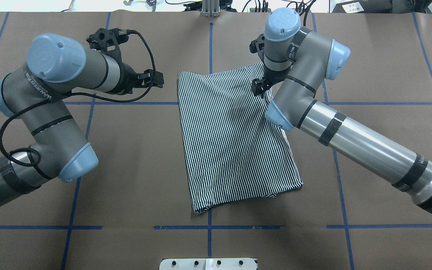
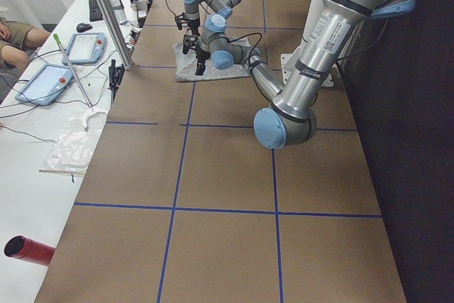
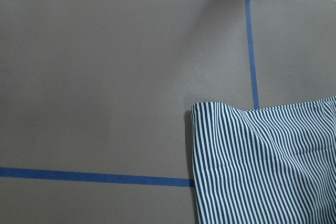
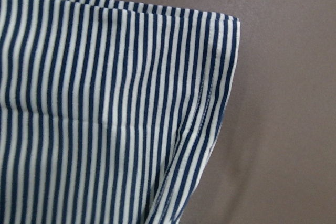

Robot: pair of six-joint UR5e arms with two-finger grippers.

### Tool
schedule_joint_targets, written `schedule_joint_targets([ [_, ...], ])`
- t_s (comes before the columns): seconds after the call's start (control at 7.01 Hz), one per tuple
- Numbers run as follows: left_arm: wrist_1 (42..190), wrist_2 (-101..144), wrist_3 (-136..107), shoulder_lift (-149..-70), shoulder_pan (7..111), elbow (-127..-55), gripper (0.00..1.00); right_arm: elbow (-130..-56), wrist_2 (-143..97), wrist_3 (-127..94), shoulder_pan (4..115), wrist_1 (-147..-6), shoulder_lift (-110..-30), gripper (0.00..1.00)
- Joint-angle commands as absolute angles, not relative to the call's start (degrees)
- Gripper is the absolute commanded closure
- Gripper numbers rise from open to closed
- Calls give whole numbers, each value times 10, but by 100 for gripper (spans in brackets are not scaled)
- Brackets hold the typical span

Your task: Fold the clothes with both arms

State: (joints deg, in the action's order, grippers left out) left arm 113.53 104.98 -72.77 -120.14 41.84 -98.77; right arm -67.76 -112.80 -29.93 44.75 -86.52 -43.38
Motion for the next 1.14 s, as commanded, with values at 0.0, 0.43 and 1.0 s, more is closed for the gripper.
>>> schedule_joint_targets([
  [0.0,1136,1049,-727,-1201,418,-988,0,-678,-1124,-295,447,-863,-454,0],
  [0.43,1136,1050,-727,-1201,418,-988,0,-684,-1135,-274,476,-864,-454,0],
  [1.0,1129,1091,-976,-1182,313,-997,0,-869,-1246,-340,495,-867,-558,0],
])
